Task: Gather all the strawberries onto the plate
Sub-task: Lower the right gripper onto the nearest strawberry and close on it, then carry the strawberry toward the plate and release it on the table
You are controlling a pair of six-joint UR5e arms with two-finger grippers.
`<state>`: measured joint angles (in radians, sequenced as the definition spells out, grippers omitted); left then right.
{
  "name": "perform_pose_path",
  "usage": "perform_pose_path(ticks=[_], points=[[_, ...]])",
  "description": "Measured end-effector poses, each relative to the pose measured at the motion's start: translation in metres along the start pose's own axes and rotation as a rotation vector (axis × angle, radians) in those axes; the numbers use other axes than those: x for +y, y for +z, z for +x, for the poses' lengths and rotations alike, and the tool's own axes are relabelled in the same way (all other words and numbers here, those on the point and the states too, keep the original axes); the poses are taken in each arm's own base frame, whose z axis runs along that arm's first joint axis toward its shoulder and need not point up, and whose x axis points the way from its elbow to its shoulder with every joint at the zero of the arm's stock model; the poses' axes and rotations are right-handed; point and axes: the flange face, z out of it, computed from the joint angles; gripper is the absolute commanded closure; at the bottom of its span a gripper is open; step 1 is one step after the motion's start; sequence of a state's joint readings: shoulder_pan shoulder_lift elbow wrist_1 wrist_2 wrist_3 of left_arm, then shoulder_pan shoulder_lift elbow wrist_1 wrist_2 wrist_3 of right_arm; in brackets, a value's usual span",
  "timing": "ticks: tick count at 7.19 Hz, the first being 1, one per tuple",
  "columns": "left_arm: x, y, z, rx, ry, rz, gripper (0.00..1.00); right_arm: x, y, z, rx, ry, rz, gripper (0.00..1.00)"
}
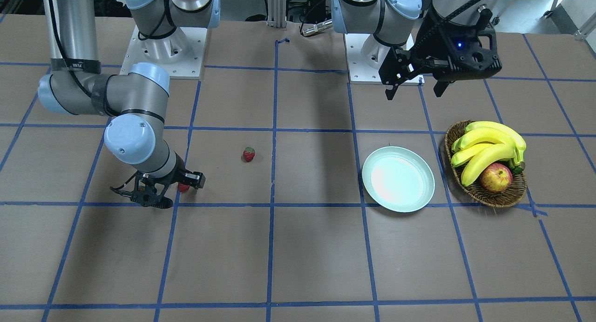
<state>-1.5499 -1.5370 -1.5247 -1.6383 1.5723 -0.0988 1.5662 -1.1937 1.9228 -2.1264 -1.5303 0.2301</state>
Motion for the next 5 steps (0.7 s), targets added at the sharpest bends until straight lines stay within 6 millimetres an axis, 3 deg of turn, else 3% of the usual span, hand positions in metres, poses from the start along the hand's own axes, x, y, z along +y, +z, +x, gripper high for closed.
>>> perform_pose_path(ticks=[1,2,5], points=[[0.0000,0.0000,0.0000,0.000,0.000,0.000,0.00,-0.0001,-0.0002,-0.0006,-0.005,0.000,0.000,0.91],[0.0001,0.0000,0.0002,0.000,0.001,0.000,0.00,-0.0001,-0.0005,-0.0016,-0.015,0.000,-0.002,1.00],[0.0002,0.0001,0.0004,0.000,0.002,0.000,0.00,-0.0017,-0.0059,-0.0034,-0.029,-0.001,0.006,1.00]])
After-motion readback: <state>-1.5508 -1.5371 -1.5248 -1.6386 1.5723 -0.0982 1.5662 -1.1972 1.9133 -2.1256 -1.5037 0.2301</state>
